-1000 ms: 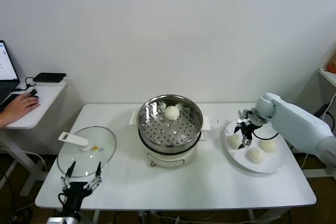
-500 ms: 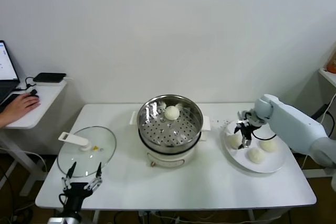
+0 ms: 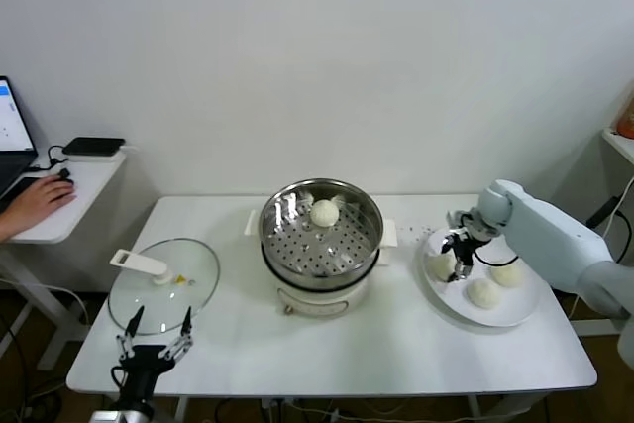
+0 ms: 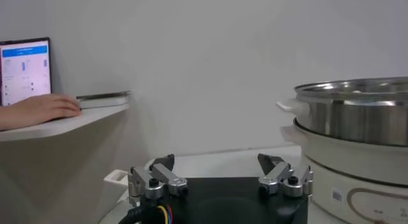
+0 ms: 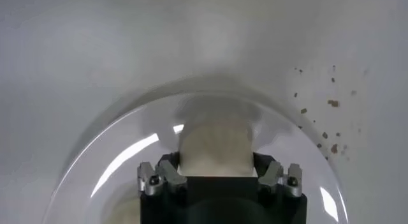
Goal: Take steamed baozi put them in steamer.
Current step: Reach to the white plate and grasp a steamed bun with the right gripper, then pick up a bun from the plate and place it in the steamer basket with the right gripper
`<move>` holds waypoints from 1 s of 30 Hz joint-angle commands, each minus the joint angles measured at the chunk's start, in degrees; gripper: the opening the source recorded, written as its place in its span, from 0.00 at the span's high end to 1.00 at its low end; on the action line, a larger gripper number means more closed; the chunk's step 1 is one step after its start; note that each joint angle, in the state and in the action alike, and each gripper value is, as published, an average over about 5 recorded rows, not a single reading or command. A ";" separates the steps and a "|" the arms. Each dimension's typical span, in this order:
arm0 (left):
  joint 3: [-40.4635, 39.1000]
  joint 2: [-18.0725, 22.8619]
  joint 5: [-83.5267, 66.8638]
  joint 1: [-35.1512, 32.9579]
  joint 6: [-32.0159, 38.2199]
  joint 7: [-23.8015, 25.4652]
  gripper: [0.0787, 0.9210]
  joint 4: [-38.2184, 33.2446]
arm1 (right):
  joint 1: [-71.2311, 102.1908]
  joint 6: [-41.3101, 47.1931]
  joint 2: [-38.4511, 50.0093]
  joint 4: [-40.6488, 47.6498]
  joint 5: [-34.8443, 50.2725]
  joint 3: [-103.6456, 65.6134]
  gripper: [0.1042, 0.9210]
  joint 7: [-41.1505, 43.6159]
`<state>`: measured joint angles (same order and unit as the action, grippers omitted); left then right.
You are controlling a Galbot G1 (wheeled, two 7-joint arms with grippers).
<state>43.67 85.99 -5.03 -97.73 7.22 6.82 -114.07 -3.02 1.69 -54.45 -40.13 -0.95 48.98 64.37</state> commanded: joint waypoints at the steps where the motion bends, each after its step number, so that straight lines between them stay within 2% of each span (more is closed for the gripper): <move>1: 0.02 0.07 -0.05 -0.13 0.10 -0.03 0.12 0.03 | 0.02 -0.14 -0.03 0.16 -0.03 -0.35 0.23 0.14; 12: 0.24 0.24 -0.13 -0.06 0.07 -0.07 0.12 -0.41 | -8.23 2.82 2.91 -5.35 9.29 7.67 0.23 0.31; 21: 0.19 0.46 0.07 0.15 -0.43 -0.01 0.12 -1.42 | -24.74 3.56 5.17 -11.21 20.94 21.18 0.23 1.39; 30: -0.60 0.91 2.01 1.06 -0.68 0.11 0.12 -2.02 | -39.61 6.73 1.28 -12.82 36.35 33.11 0.23 1.26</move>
<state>43.32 86.70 -4.44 -96.97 6.56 6.90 -115.81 -27.29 5.91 -51.40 -50.42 20.27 69.83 65.73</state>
